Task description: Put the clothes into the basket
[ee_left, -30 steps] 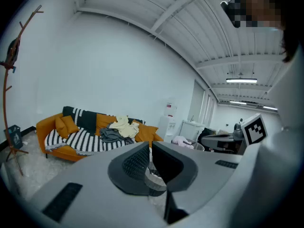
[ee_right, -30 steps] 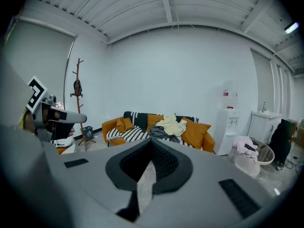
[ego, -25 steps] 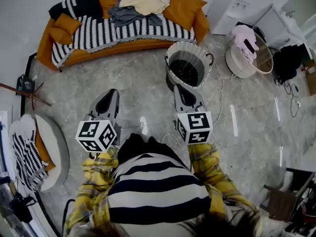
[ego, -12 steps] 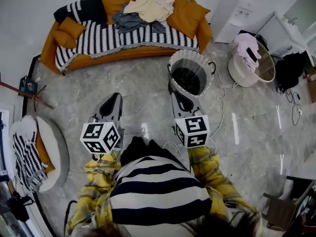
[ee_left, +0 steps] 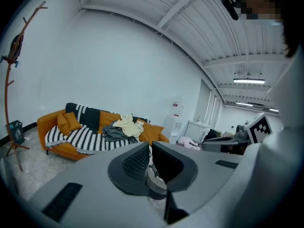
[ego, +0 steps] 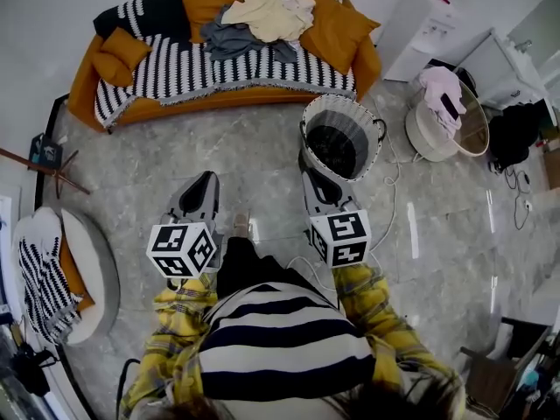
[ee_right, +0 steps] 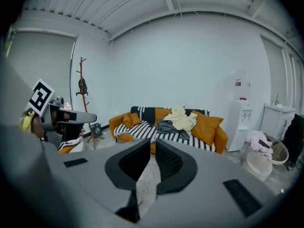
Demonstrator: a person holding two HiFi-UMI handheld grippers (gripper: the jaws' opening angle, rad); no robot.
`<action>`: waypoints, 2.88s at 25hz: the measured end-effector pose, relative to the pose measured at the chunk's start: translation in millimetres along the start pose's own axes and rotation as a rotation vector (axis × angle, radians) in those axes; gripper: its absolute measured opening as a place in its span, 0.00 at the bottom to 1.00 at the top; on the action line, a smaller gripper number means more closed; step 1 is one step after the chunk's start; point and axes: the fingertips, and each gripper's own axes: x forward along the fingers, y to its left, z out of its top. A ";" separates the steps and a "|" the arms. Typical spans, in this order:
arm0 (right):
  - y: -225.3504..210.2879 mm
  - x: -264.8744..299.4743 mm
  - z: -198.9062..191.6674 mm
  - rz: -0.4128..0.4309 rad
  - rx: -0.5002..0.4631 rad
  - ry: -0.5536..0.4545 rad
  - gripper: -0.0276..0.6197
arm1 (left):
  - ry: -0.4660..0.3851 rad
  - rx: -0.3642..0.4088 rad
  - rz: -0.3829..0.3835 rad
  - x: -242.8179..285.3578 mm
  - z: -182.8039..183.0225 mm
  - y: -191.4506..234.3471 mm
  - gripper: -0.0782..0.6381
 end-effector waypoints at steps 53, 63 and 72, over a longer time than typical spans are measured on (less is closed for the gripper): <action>-176.0 469.0 146.3 0.071 0.087 0.097 0.32 | 0.114 0.026 0.008 412.8 132.8 213.8 0.15; -216.2 531.4 150.6 0.073 0.091 0.142 0.34 | 0.133 0.047 -0.011 486.9 149.4 225.8 0.15; -235.1 597.2 167.3 0.051 0.109 0.168 0.35 | 0.192 0.055 -0.072 568.8 157.3 252.9 0.15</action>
